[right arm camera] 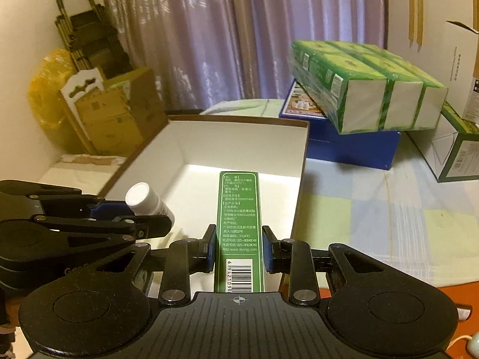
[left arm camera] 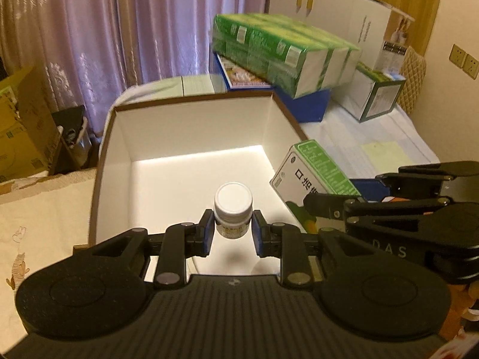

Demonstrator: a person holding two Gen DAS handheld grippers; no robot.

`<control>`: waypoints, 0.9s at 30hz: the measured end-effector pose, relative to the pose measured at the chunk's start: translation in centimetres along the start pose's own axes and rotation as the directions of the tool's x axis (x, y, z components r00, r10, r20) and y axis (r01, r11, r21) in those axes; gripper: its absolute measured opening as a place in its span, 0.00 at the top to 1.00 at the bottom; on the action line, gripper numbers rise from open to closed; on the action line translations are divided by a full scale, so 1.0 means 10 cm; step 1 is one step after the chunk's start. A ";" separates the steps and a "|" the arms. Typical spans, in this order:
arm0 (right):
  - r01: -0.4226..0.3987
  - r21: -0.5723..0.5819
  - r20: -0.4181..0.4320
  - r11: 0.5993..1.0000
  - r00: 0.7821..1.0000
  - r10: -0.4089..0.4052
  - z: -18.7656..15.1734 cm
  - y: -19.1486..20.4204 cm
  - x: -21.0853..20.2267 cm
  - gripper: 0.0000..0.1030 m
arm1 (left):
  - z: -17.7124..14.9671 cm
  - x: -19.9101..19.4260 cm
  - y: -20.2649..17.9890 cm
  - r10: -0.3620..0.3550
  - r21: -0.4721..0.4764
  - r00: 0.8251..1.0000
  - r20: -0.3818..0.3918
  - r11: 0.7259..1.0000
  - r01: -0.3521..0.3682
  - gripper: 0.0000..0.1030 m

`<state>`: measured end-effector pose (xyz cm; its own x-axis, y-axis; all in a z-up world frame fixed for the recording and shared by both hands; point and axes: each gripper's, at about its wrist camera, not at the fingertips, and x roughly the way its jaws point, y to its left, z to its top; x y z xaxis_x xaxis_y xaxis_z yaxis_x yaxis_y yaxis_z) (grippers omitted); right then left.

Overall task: Organize rigid objects
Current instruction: 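Open the right tool over the shoebox while the left tool releases the pill bottle inside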

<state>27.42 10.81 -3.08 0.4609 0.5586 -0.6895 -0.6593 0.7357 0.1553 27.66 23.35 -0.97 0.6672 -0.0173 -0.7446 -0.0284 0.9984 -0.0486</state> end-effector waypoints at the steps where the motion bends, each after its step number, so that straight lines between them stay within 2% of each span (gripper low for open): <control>1: 0.007 0.002 -0.006 1.000 1.000 -0.007 0.02 -0.01 0.05 0.74 | 0.02 0.07 0.02 -0.003 0.004 1.000 -0.012 1.000 0.003 0.79; 10: 0.050 -0.003 -0.052 0.999 0.997 -0.050 0.07 -0.06 0.41 0.74 | 0.07 0.51 0.14 -0.043 0.019 0.995 -0.092 0.999 0.045 0.79; 13: 0.056 -0.025 -0.037 0.998 0.998 -0.057 0.09 -0.04 0.49 0.74 | 0.10 0.58 0.18 -0.031 0.021 0.995 -0.098 0.999 0.034 0.73; 17: 0.049 -0.046 -0.034 0.998 0.998 -0.051 0.12 -0.02 0.49 0.72 | 0.09 0.58 0.26 -0.032 -0.005 0.994 -0.103 0.999 0.032 0.65; 22: 0.025 -0.051 -0.046 0.998 0.999 -0.027 0.09 0.00 0.44 0.63 | 0.05 0.50 0.31 -0.018 -0.022 0.994 -0.109 1.000 0.015 0.64; 27: 0.012 -0.044 -0.068 0.999 0.998 -0.015 0.04 0.03 0.39 0.60 | -0.01 0.40 0.33 -0.005 -0.043 0.993 -0.115 0.999 0.000 0.64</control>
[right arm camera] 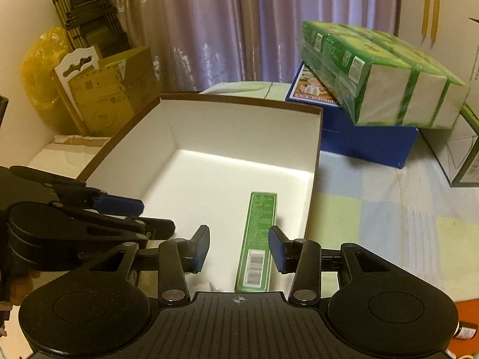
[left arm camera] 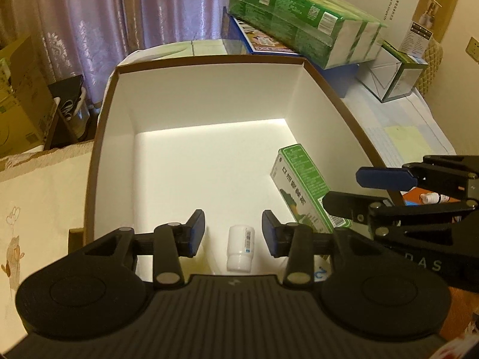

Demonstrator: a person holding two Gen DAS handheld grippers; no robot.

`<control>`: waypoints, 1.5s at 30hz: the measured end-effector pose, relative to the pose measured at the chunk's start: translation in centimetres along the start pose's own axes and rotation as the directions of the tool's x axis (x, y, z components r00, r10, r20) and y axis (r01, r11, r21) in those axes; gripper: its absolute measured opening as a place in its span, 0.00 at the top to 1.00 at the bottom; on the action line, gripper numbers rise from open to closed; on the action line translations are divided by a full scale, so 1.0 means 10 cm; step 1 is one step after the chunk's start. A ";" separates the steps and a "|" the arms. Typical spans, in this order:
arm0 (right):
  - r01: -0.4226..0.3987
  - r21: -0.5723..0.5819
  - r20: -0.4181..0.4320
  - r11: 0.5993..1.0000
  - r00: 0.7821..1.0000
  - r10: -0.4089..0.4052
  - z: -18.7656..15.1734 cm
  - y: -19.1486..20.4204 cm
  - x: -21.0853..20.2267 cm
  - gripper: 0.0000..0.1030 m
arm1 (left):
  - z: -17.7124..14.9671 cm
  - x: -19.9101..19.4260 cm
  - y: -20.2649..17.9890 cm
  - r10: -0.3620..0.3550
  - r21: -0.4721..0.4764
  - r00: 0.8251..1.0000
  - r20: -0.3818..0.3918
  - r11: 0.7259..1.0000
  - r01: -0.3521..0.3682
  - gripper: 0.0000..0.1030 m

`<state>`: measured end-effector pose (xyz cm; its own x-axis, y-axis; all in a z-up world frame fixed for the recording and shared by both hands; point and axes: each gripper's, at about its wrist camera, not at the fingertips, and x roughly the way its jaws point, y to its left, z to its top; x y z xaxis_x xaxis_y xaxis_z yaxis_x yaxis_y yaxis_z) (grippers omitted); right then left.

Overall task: Organize rigid objects
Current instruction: 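Open the right tool over the shoebox while the left tool releases the pill bottle inside, then move both open tools away from the shoebox back over the table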

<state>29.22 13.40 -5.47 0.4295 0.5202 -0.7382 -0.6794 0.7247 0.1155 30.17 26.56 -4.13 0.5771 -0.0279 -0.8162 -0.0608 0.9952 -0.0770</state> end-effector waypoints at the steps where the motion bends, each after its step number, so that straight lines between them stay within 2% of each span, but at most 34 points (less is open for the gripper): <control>1: -0.001 0.002 -0.001 1.000 1.000 0.001 -0.01 0.00 -0.01 0.60 | -0.02 -0.02 0.00 0.002 -0.005 1.000 0.001 1.000 -0.002 0.64; 18: -0.007 0.023 0.020 1.000 1.000 0.007 -0.21 0.07 -0.42 0.45 | -0.25 -0.51 -0.13 0.042 -0.053 0.999 0.018 0.998 -0.041 0.63; 36: -0.021 0.039 0.065 0.999 0.998 0.018 -0.50 0.10 -0.96 0.43 | -0.55 -0.99 -0.41 0.054 -0.054 0.996 0.067 0.997 -0.050 0.63; 45: -0.027 0.048 0.069 0.998 0.997 0.023 -0.73 0.00 -1.22 0.43 | -0.71 -1.14 -0.72 0.031 -0.033 0.996 0.082 0.999 -0.029 0.63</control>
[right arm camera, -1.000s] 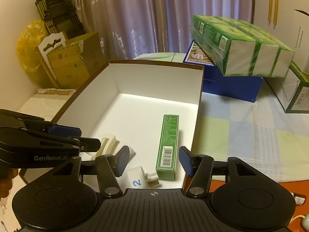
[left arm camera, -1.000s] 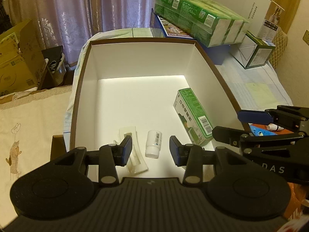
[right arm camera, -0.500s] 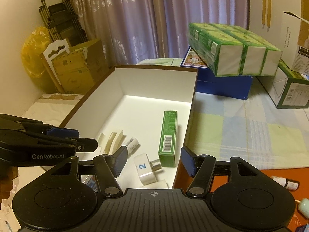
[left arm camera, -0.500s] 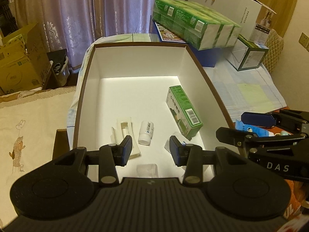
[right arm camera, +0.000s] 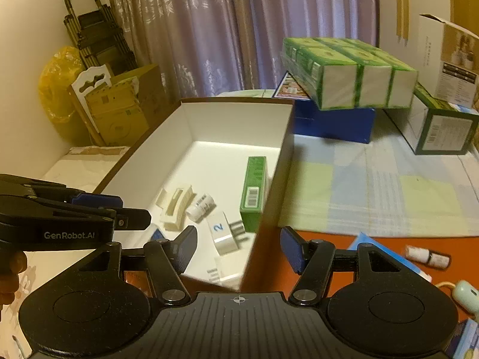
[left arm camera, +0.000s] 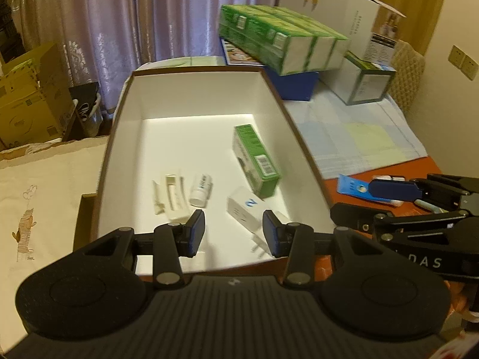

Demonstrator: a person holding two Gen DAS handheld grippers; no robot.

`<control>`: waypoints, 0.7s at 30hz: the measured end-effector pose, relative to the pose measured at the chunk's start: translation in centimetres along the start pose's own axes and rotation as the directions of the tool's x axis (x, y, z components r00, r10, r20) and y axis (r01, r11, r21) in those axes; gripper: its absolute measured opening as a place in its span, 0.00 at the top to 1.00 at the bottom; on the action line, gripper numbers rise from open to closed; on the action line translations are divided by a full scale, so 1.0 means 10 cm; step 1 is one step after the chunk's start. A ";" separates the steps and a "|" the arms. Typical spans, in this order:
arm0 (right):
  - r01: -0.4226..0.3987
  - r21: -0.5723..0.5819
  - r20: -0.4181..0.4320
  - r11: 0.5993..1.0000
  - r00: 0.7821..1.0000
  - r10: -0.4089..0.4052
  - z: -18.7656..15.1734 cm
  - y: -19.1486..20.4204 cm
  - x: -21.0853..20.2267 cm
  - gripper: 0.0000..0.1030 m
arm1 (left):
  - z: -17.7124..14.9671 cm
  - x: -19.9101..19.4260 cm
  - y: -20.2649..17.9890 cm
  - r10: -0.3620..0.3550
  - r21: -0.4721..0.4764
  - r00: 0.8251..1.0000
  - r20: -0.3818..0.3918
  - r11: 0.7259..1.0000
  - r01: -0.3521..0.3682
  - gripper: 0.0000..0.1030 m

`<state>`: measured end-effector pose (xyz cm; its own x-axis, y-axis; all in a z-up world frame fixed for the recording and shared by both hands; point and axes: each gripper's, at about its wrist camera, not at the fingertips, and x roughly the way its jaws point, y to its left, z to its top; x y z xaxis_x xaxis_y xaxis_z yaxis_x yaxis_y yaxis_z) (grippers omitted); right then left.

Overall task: Organize rigid objects
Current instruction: 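Move both open tools away from the shoebox back over the table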

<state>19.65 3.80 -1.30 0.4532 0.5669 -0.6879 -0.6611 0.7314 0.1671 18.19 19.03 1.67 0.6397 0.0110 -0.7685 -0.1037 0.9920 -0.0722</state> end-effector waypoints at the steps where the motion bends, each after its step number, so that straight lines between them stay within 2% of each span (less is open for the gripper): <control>1: 0.000 0.002 0.000 1.000 1.000 0.000 -0.02 -0.02 -0.03 0.43 | -0.02 -0.02 -0.05 -0.008 0.003 1.000 0.002 1.000 0.008 0.63; 11: 0.024 0.053 -0.007 0.998 1.000 -0.024 -0.31 -0.40 -0.43 0.43 | -0.23 -0.08 -0.62 -0.094 0.046 0.995 -0.013 0.994 0.095 0.63; 21: 0.108 0.164 -0.008 0.981 0.994 -0.108 -0.58 -1.03 -0.87 0.42 | -0.28 0.05 -1.39 -0.189 0.134 0.980 -0.056 0.972 0.195 0.63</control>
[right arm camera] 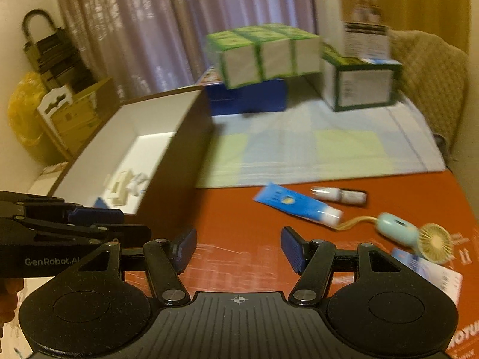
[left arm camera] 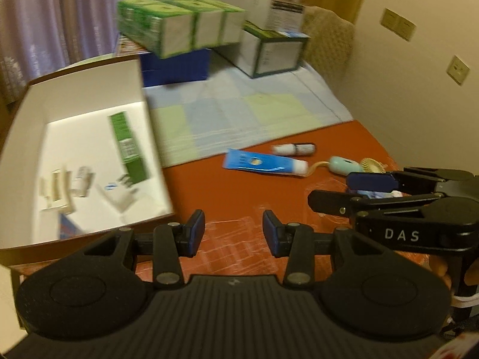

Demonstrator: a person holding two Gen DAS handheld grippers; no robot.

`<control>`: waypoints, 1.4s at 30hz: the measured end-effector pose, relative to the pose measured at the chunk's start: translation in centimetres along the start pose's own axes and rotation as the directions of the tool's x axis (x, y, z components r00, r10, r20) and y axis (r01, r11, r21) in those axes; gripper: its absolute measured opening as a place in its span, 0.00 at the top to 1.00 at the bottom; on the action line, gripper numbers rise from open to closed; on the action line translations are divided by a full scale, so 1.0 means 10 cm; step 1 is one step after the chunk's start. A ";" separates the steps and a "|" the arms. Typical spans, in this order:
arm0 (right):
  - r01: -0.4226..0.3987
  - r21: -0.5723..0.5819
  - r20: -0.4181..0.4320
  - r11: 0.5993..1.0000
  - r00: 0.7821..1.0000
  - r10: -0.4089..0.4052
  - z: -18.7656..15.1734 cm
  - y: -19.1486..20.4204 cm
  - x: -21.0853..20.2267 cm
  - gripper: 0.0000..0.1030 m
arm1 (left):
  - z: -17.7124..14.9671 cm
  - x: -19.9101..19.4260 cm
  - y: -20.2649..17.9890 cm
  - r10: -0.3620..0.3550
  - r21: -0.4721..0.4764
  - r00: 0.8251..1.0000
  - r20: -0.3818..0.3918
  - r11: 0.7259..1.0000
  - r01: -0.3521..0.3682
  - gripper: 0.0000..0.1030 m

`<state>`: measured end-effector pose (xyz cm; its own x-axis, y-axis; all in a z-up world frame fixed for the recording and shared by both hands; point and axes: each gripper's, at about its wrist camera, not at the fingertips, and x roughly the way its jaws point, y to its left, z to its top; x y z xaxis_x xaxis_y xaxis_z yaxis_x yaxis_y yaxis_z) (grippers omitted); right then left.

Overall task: Organize rigid objects
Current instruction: 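Move both open tools away from the shoebox back over the table, then grasp the blue-and-white medicine box with the right tool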

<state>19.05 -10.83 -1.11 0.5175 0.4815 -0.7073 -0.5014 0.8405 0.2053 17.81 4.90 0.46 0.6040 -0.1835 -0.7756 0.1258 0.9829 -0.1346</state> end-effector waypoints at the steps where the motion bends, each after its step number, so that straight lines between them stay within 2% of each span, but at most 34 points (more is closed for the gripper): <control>1: 0.009 0.011 0.001 1.000 1.000 -0.009 -0.01 -0.07 -0.03 0.42 | 0.00 0.03 -0.05 -0.006 0.007 1.000 -0.004 1.000 0.006 0.63; 14: 0.161 0.155 -0.050 0.975 0.987 -0.155 -0.29 -1.08 -0.33 0.42 | 0.01 0.51 -0.62 -0.036 0.050 0.996 -0.078 0.998 0.040 0.63; 21: 0.208 0.188 -0.084 0.960 0.977 -0.195 -0.36 -1.48 -0.34 0.42 | 0.04 0.73 -0.80 -0.034 0.044 0.994 -0.101 0.998 0.039 0.63; 35: 0.234 0.227 -0.101 0.945 0.971 -0.216 -0.34 -2.21 -0.07 0.42 | -0.01 0.98 -0.83 0.018 -0.004 0.989 -0.148 1.000 -0.019 0.63; 42: 0.176 0.279 -0.119 0.944 0.982 -0.148 -0.41 -2.34 0.01 0.42 | -0.06 0.96 -0.75 0.031 -0.011 0.987 -0.157 0.999 -0.033 0.63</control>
<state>27.96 -31.52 -8.76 0.5002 0.3187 -0.8051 -0.1891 0.9476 0.2576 22.20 -4.19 -6.38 0.4768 -0.1483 -0.8664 0.0973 0.9885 -0.1157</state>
